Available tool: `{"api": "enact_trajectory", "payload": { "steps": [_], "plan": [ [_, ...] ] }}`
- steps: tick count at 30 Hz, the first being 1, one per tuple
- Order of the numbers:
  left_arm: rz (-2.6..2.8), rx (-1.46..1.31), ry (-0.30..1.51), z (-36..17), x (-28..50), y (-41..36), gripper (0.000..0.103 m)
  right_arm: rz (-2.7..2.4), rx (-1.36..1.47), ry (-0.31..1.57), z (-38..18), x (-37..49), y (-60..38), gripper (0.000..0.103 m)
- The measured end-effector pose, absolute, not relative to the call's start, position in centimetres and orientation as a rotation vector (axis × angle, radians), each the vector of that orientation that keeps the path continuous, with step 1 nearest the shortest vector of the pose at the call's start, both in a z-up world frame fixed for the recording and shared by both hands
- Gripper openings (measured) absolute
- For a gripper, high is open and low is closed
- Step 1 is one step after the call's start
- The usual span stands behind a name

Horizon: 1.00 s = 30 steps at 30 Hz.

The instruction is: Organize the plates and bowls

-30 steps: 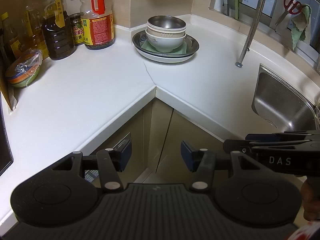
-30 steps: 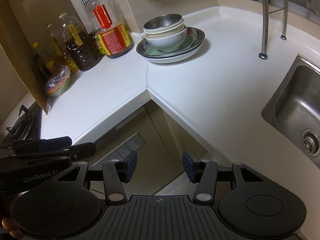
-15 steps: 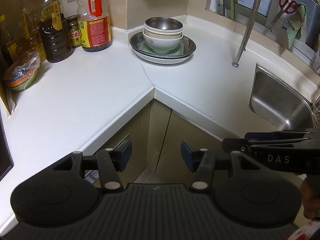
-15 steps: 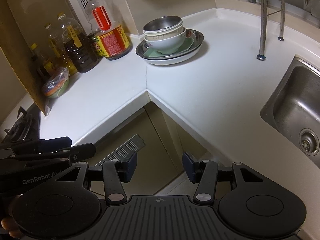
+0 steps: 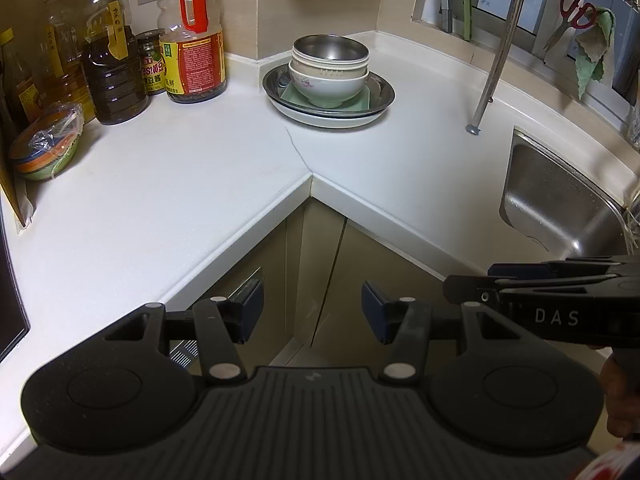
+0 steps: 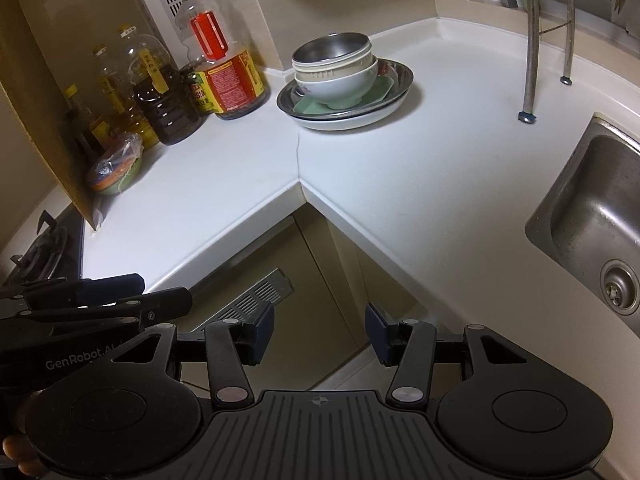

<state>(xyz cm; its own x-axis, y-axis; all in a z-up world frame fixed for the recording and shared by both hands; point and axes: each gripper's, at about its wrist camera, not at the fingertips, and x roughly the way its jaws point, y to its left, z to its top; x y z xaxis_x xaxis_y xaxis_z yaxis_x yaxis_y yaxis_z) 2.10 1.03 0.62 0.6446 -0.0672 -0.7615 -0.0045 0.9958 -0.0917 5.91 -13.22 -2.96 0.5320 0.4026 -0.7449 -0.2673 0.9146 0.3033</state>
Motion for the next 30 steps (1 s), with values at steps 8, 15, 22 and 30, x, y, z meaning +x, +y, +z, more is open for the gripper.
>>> {"api": "enact_trajectory", "payload": {
  "steps": [8, 15, 22, 30],
  "plan": [
    [-0.037, -0.088, 0.868, 0.66, 1.99, 1.10, 0.052, 0.399, 0.160, 0.926, -2.92, 5.90, -13.24, 0.051],
    [-0.043, -0.086, 0.866, 0.68, 1.94, 0.61, 0.052, 0.397, 0.161, 0.924, -2.89, 5.83, -13.51, 0.051],
    [-0.042, -0.087, 0.867, 0.68, 1.99, 0.58, 0.052, 0.398, 0.161, 0.923, -2.85, 5.85, -13.52, 0.051],
    [-0.043, -0.086, 0.867, 0.68, 2.08, 0.60, 0.052, 0.397, 0.161, 0.924, -2.83, 5.87, -13.46, 0.051]
  ]
}}
